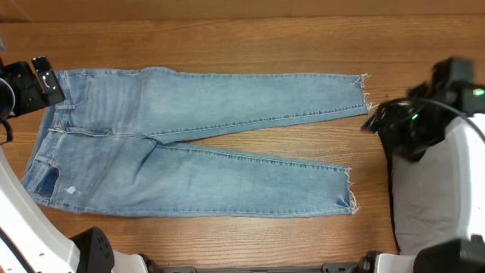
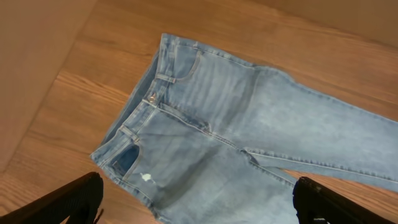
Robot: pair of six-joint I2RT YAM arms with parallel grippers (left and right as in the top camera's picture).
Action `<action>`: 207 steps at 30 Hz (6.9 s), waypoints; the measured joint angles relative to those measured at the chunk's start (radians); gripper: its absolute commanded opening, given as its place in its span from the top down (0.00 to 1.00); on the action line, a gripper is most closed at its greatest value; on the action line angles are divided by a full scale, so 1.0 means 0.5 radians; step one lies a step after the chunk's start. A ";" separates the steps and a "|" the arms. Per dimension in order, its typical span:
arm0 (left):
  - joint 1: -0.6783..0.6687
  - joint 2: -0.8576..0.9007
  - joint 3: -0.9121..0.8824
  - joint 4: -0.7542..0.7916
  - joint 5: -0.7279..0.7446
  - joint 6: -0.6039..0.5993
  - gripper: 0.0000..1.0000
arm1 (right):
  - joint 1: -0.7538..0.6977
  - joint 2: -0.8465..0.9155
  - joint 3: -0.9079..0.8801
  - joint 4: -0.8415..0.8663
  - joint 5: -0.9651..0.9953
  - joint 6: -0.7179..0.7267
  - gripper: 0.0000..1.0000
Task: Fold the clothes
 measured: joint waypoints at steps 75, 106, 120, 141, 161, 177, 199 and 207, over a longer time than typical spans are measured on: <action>1.423 0.280 -2.425 1.320 0.507 -0.283 0.21 | -0.224 -0.008 -0.504 0.529 0.348 0.352 0.96; 1.337 0.256 -2.332 1.229 0.507 -0.356 0.96 | -0.224 -0.035 -0.157 0.224 0.365 0.249 0.96; 1.330 -0.446 -1.620 0.743 0.255 -0.415 0.96 | -0.224 -0.443 0.430 -0.365 0.459 0.204 0.96; 1.101 -0.188 -1.532 0.846 0.098 -0.461 0.94 | -0.092 0.306 0.583 0.549 0.031 0.347 0.96; 0.689 0.355 -1.537 1.196 -0.172 -0.455 0.90 | 0.208 1.170 0.584 1.543 -0.002 0.768 0.96; 0.689 0.360 -1.537 1.282 -0.186 -0.446 0.45 | 0.221 1.309 0.604 2.464 -0.337 0.716 0.00; 0.688 0.360 -1.537 1.088 0.381 -0.139 0.36 | 0.166 1.376 0.524 1.545 0.058 0.257 0.42; 0.688 0.360 -1.537 1.041 0.534 -0.031 0.37 | 0.157 1.528 0.517 1.672 -0.067 0.237 0.96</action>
